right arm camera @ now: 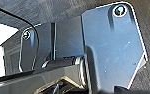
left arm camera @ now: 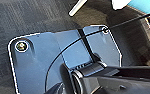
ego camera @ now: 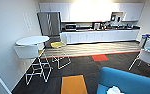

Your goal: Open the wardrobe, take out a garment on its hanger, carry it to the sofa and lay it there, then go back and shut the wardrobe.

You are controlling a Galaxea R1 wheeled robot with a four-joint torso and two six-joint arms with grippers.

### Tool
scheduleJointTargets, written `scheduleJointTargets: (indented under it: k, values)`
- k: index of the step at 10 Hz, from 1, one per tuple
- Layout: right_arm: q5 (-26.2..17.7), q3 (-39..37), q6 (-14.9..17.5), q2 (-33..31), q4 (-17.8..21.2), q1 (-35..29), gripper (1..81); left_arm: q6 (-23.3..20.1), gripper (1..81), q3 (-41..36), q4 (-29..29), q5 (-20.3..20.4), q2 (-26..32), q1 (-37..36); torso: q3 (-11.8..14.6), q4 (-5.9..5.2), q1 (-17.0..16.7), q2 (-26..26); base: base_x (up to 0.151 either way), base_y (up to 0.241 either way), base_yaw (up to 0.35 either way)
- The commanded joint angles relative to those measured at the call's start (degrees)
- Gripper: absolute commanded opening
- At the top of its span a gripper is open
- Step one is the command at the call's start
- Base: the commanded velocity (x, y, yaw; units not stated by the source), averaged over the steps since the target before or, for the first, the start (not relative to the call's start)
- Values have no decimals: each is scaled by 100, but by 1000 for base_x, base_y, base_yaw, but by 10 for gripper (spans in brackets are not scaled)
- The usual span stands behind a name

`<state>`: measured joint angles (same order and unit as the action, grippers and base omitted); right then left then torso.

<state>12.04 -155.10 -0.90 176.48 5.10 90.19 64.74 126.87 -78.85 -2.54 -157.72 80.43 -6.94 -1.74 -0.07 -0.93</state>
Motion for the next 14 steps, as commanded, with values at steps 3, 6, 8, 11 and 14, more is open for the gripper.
scheduleJointTargets:
  k: [3,6,8,11,14]
  values:
    - [-317,25,20,39,-17,-198,811,-6,811,418,-183,-124,-322,-146,0,0,7,0,0,0,298]
    - [-317,25,20,39,-17,-215,811,-6,811,629,-254,-124,-462,-76,0,0,7,0,0,0,314]
    - [-317,16,20,39,-26,-198,811,-6,811,629,-184,-124,-480,-41,2,0,7,0,0,0,271]
    - [-317,16,20,21,-35,-189,811,3,811,629,-157,-124,-498,-41,2,0,7,-2,0,0,193]
    - [-317,16,29,30,-35,-215,811,3,811,629,-165,-124,-506,-41,2,0,7,-2,0,0,227]
